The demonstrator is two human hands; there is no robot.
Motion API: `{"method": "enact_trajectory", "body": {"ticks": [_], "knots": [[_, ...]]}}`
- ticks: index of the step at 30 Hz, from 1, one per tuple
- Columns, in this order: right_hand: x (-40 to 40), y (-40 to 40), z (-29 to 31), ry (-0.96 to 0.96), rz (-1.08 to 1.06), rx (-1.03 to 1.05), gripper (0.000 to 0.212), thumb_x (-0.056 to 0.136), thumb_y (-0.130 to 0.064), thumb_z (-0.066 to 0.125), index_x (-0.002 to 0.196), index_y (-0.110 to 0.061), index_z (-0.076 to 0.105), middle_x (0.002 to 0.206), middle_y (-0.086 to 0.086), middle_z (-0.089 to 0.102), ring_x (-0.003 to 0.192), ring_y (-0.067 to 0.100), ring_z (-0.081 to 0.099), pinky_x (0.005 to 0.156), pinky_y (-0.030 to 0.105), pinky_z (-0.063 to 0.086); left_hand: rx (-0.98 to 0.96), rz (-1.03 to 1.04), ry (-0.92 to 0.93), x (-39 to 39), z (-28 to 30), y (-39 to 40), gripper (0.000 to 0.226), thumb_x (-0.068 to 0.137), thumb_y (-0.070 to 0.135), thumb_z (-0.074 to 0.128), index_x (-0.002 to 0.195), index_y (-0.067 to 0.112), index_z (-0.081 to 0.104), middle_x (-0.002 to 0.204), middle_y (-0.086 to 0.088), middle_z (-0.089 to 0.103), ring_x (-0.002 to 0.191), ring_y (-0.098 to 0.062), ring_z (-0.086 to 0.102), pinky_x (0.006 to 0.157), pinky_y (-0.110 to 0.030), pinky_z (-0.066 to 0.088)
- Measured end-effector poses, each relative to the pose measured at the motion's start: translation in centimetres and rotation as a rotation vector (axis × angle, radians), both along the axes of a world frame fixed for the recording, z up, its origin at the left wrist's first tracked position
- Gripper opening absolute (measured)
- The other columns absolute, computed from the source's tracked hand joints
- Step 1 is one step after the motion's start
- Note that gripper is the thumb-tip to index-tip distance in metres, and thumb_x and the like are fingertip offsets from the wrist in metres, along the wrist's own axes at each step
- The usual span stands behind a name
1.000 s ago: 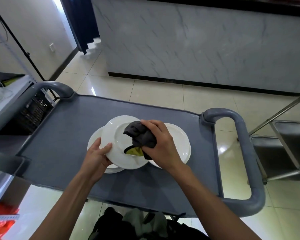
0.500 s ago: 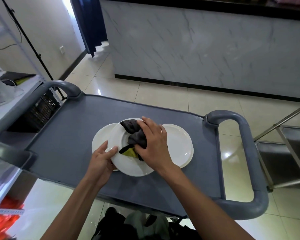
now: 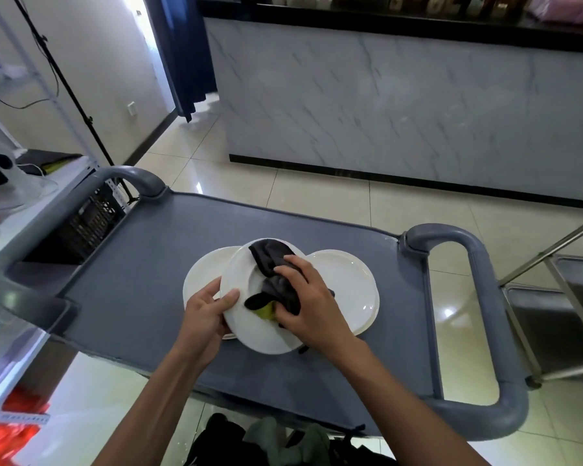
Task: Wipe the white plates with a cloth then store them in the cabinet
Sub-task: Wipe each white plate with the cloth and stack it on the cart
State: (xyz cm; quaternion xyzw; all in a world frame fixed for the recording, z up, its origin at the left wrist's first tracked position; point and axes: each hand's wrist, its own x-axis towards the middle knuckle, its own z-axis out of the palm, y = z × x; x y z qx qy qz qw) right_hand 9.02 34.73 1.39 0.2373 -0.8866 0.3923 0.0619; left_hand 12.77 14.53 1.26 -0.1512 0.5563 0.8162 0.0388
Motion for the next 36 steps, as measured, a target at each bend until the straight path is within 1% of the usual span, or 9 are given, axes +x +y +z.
{"method": "enact_trajectory", "body": {"ticks": [5,10,14,17,21,27,31,33,36], "knots": [[-1.8,0.5,0.8,-0.043,-0.107,-0.049,0.069,0.083,-0.018,0.072,0.146,-0.014,0.045,0.148,-0.002,0.043,0.136,0.015,0.042,0.111,0.034,0.041,-0.051,-0.063,0.003,0.1,0.4,0.1,0.038,0.082,0.019,0.069,0.120,0.020,0.070,0.103,-0.020,0.075,0.082,-0.032,0.072,0.056,-0.038,0.056],[-2.2,-0.2,1.9,-0.064,-0.013,-0.014,0.068,0.084,-0.019,0.070,0.146,-0.022,0.042,0.145,-0.005,0.046,0.131,0.013,0.044,0.106,0.025,0.040,-0.061,-0.110,0.025,-0.3,0.6,-0.2,0.036,0.083,0.020,0.069,0.119,0.020,0.070,0.104,-0.020,0.075,0.086,-0.034,0.073,0.059,-0.038,0.057],[-2.6,-1.3,2.9,0.013,0.154,0.018,0.059,0.083,-0.010,0.067,0.140,-0.016,0.051,0.140,0.000,0.054,0.130,0.017,0.047,0.110,0.024,0.036,-0.078,-0.092,-0.002,-0.5,0.5,-0.7,0.040,0.082,0.018,0.068,0.122,0.015,0.068,0.101,-0.021,0.075,0.082,-0.033,0.073,0.057,-0.037,0.056],[-3.1,-1.7,3.4,0.025,0.191,0.034,0.059,0.079,-0.009,0.068,0.136,-0.014,0.057,0.139,0.001,0.056,0.130,0.018,0.050,0.110,0.024,0.038,-0.078,-0.075,0.019,-0.3,0.5,-1.2,0.039,0.082,0.017,0.067,0.121,0.013,0.068,0.102,-0.023,0.074,0.081,-0.033,0.073,0.057,-0.037,0.057],[-4.2,-1.9,4.1,0.004,0.121,0.055,0.058,0.077,-0.015,0.068,0.134,-0.017,0.056,0.138,-0.004,0.056,0.124,0.016,0.052,0.100,0.019,0.038,-0.020,-0.004,0.078,-0.3,0.6,-1.1,0.035,0.086,0.015,0.064,0.120,0.009,0.069,0.105,-0.021,0.074,0.087,-0.032,0.072,0.066,-0.038,0.060],[-5.2,-0.5,4.6,-0.150,-0.062,-0.081,0.055,0.077,-0.016,0.070,0.130,-0.021,0.059,0.131,-0.008,0.057,0.116,0.010,0.054,0.100,0.019,0.042,0.098,0.153,0.121,-0.6,1.2,-2.0,0.038,0.084,0.010,0.059,0.121,0.004,0.064,0.104,-0.013,0.074,0.088,-0.021,0.071,0.073,-0.033,0.061],[-4.9,-0.5,4.7,-0.187,-0.096,-0.122,0.055,0.076,-0.014,0.071,0.129,-0.020,0.060,0.130,-0.008,0.058,0.114,0.005,0.053,0.097,0.008,0.037,0.119,0.212,0.105,-1.1,1.6,-2.0,0.032,0.088,0.007,0.057,0.118,0.002,0.065,0.106,-0.014,0.073,0.092,-0.022,0.069,0.081,-0.034,0.059],[-4.4,-0.7,4.5,-0.198,-0.109,-0.147,0.055,0.075,-0.011,0.071,0.129,-0.019,0.060,0.129,-0.008,0.058,0.112,0.004,0.052,0.094,0.003,0.035,0.098,0.252,0.085,-1.5,1.6,-1.8,0.028,0.093,0.004,0.054,0.118,-0.001,0.064,0.102,-0.013,0.073,0.089,-0.021,0.069,0.079,-0.032,0.059],[-3.6,-1.2,4.1,-0.200,-0.153,-0.179,0.054,0.076,-0.009,0.071,0.128,-0.018,0.060,0.128,-0.007,0.058,0.110,0.006,0.054,0.096,0.013,0.041,0.057,0.294,0.047,-2.1,1.5,-1.4,0.022,0.096,0.001,0.051,0.114,-0.001,0.065,0.095,-0.011,0.074,0.082,-0.020,0.068,0.072,-0.029,0.059]]}}
